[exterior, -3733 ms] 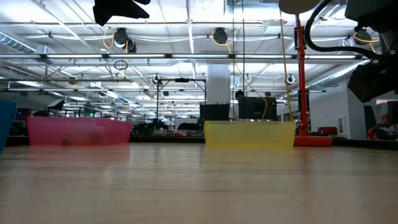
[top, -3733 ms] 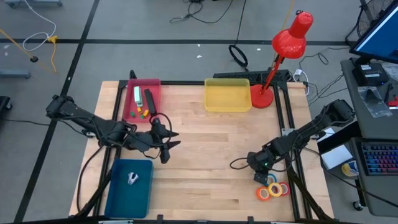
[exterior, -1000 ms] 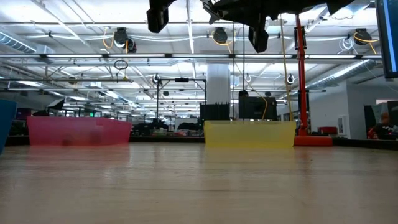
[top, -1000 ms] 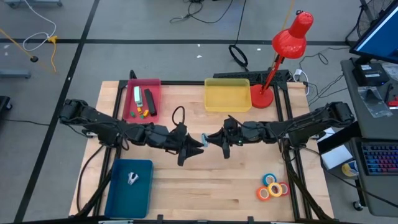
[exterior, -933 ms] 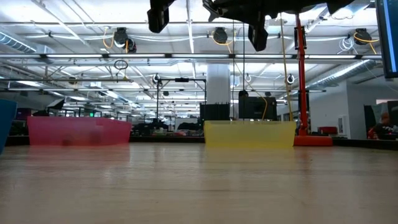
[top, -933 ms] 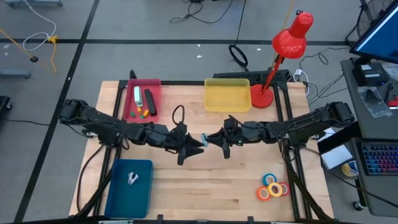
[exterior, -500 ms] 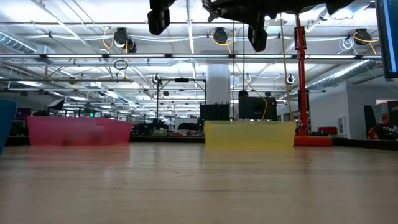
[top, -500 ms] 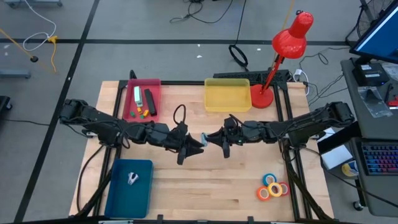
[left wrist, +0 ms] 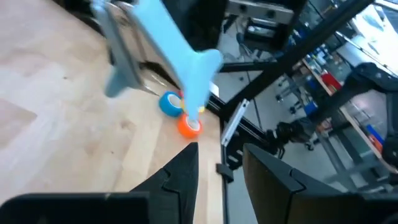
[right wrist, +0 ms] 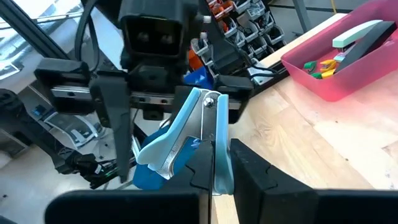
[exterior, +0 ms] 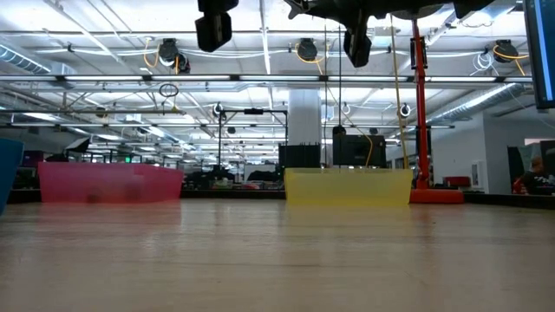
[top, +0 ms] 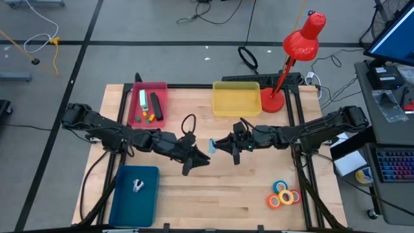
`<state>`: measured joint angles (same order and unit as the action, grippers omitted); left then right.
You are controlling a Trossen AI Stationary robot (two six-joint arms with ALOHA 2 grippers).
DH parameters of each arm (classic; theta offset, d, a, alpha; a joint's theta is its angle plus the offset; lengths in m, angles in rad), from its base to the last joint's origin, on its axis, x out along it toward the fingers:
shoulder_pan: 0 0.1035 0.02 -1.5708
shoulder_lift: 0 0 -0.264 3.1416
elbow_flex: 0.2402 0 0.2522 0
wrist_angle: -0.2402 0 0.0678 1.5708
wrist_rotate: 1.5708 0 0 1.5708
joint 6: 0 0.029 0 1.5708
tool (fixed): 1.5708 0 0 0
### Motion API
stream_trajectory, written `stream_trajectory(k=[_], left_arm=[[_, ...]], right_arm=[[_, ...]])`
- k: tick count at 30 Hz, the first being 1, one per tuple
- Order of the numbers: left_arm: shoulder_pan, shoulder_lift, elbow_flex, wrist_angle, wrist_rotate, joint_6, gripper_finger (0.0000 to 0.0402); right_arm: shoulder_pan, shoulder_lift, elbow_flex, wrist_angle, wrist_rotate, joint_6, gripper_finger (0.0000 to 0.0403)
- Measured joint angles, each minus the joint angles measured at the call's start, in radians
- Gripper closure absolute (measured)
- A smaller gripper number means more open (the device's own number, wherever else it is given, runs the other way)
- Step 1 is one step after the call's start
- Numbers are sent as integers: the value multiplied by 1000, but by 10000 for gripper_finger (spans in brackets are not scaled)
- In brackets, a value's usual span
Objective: Pick and place Stapler, Stapler remover, tape
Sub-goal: Put the blue staple remover into the blue bin
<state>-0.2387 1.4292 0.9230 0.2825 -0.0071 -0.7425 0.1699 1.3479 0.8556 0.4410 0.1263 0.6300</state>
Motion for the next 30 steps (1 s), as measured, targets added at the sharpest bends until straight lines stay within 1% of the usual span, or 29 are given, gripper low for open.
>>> stream_trajectory(k=[7,11,22,25,28,29,30], left_arm=[[37,0,0,26,10,1,277],[41,0,0,62,32,4,277],[48,-1,0,63,32,15,281],[57,-1,0,62,35,14,309],[62,-1,0,61,37,35,370],[62,-1,-1,60,36,43,384],[62,0,-1,61,35,48,389]], right_arm=[[19,0,0,-20,1,6,382],[23,-1,1,-32,1,8,382],[22,-1,1,-25,3,12,382],[22,-1,1,-24,4,12,382],[22,-1,1,-20,4,12,382],[22,-1,1,-19,4,9,382],[22,-1,2,-18,3,9,382]])
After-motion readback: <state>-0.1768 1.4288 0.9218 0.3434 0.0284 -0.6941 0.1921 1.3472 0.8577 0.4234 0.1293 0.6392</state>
